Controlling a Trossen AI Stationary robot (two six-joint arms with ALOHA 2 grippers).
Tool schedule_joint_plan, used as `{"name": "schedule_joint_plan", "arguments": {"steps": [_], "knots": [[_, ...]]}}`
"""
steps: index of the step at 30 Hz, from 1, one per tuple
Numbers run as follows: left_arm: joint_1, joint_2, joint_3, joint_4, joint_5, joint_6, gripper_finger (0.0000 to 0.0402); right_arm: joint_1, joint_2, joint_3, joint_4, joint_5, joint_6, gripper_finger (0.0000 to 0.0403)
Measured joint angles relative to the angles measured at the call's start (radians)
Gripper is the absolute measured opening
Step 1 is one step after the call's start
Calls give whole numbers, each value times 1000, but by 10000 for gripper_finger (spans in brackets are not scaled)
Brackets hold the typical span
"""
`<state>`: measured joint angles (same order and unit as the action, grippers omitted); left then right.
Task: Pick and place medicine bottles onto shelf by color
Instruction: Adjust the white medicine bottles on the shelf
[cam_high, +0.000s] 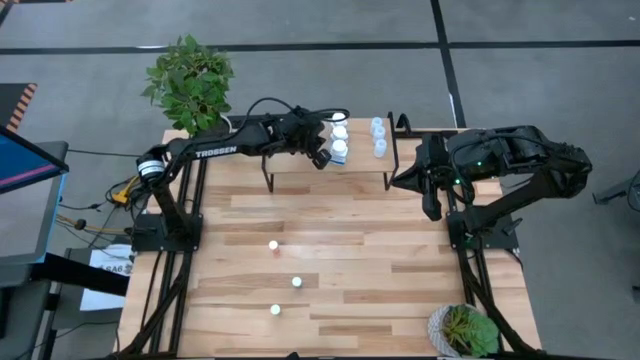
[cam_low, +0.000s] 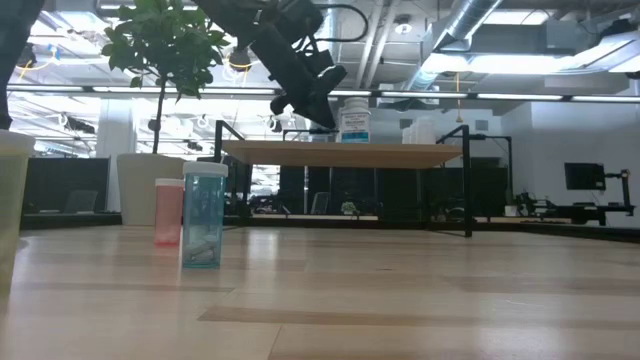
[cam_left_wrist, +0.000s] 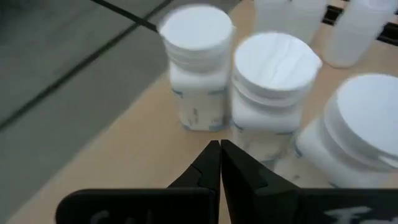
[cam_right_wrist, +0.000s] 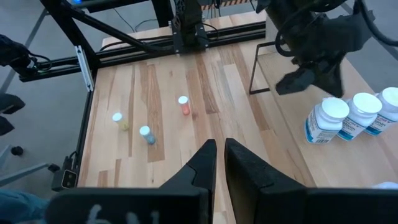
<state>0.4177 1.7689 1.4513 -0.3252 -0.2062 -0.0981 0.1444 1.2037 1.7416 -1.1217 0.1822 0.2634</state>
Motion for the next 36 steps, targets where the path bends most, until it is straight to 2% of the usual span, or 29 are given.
{"name": "schedule_joint_plan", "arguments": {"steps": [4, 8, 21, 30, 36], "knots": [[-9, -17, 20, -93, 108, -44, 0, 0, 0, 0, 0, 0, 0, 54], [-38, -17, 79, -218, 151, -39, 0, 0, 0, 0, -1, 0, 0, 54], [-109, -17, 114, -192, 145, -44, 0, 0, 0, 0, -3, 0, 0, 54], [-139, -17, 114, -200, 251, -103, 0, 0, 0, 0, -2, 0, 0, 54], [-157, -17, 114, -144, 228, -100, 0, 0, 0, 0, 0, 0, 0, 54]]}}
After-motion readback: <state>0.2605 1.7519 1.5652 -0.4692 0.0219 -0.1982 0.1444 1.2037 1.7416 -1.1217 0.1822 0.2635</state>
